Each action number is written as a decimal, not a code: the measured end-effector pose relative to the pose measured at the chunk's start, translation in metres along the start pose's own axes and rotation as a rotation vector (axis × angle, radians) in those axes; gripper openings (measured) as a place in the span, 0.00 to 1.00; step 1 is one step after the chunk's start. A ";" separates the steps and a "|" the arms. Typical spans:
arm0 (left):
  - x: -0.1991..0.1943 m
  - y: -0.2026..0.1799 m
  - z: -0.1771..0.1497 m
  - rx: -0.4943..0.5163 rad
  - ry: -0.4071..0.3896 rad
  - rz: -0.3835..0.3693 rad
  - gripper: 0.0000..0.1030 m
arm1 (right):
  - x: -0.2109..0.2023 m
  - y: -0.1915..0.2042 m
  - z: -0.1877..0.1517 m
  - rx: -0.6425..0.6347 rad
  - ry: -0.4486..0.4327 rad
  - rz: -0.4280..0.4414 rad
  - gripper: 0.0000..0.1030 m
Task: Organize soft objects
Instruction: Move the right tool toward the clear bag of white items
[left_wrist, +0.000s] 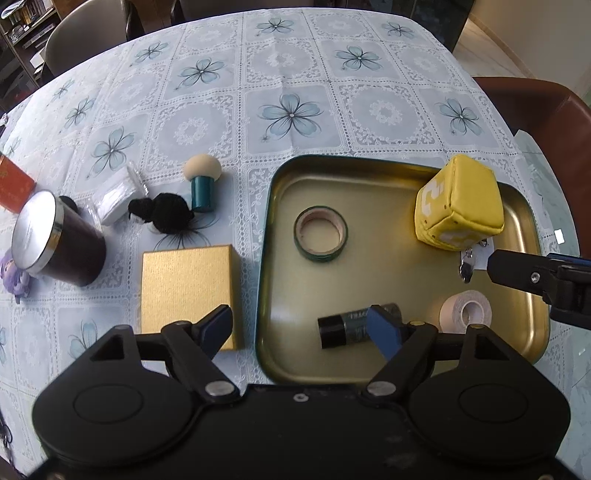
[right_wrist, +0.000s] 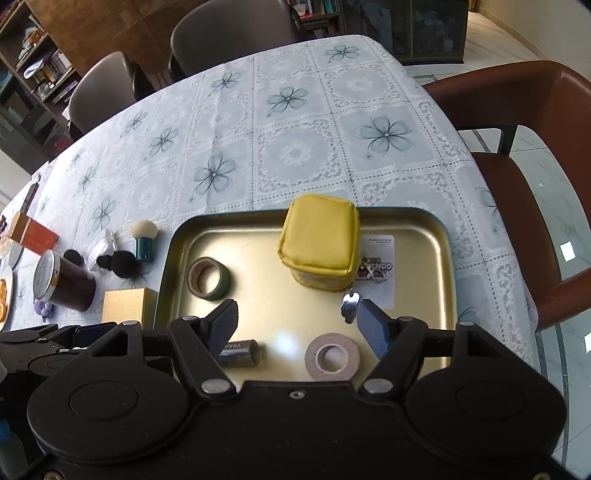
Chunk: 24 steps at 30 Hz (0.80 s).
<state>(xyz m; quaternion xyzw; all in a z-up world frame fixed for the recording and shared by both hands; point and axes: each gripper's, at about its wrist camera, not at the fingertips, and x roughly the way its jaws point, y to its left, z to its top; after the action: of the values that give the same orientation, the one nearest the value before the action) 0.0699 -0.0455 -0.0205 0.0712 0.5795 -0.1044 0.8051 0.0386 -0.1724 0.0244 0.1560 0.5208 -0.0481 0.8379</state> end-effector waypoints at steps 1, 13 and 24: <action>-0.001 0.002 -0.003 -0.002 0.000 0.004 0.78 | 0.001 0.002 -0.002 -0.008 0.005 0.001 0.66; -0.015 0.056 -0.040 -0.054 -0.020 0.013 0.79 | 0.002 0.053 -0.015 -0.086 -0.030 0.013 0.66; -0.025 0.159 -0.067 -0.140 -0.045 0.015 0.85 | 0.018 0.133 -0.033 -0.019 0.008 0.087 0.66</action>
<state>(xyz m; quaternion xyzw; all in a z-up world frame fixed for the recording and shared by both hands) 0.0403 0.1262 -0.0190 0.0166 0.5666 -0.0589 0.8217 0.0508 -0.0344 0.0227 0.1710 0.5171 -0.0060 0.8386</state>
